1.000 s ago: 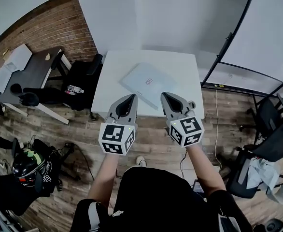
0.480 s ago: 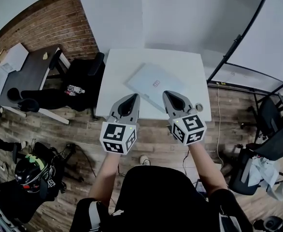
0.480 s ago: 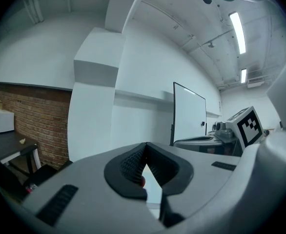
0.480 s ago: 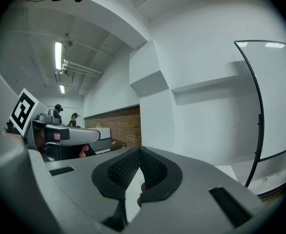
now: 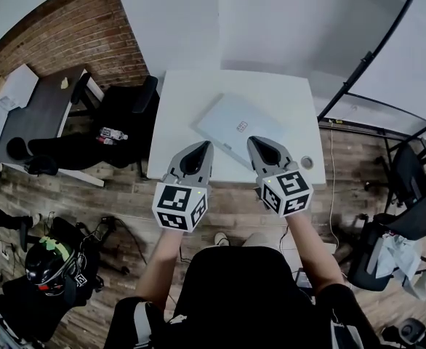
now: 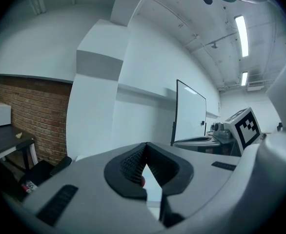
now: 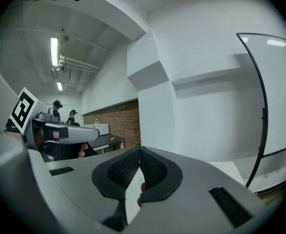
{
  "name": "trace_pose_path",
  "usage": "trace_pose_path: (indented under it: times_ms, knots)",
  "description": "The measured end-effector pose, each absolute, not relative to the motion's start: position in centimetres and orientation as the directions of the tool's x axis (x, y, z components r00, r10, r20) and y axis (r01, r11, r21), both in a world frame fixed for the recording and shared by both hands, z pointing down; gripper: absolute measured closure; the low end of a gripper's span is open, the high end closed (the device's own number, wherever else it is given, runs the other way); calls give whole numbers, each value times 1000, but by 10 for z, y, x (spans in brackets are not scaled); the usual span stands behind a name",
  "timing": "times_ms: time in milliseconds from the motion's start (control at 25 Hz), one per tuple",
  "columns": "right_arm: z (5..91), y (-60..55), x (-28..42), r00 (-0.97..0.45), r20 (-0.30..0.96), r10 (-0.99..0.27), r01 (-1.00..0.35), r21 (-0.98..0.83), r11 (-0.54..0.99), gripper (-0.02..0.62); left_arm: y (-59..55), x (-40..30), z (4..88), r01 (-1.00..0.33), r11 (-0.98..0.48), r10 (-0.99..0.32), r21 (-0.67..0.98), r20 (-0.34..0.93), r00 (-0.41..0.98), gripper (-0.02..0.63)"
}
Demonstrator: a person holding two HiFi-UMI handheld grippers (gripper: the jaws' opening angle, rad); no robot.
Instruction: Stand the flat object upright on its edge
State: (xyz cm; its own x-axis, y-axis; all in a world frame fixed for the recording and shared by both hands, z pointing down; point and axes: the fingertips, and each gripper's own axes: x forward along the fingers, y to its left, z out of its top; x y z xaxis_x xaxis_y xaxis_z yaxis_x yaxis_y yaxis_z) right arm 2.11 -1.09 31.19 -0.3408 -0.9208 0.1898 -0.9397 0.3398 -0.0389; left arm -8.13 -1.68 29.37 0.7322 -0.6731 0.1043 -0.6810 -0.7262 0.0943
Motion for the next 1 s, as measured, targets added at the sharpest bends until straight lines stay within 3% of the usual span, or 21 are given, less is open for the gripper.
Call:
trace_pose_path:
  times_ms: [1000]
  knots:
    - [382,-97,90,-444,335,-831,-893,-92,440,555,-90,-25,371,-779,-579,-744,240,236,625,595]
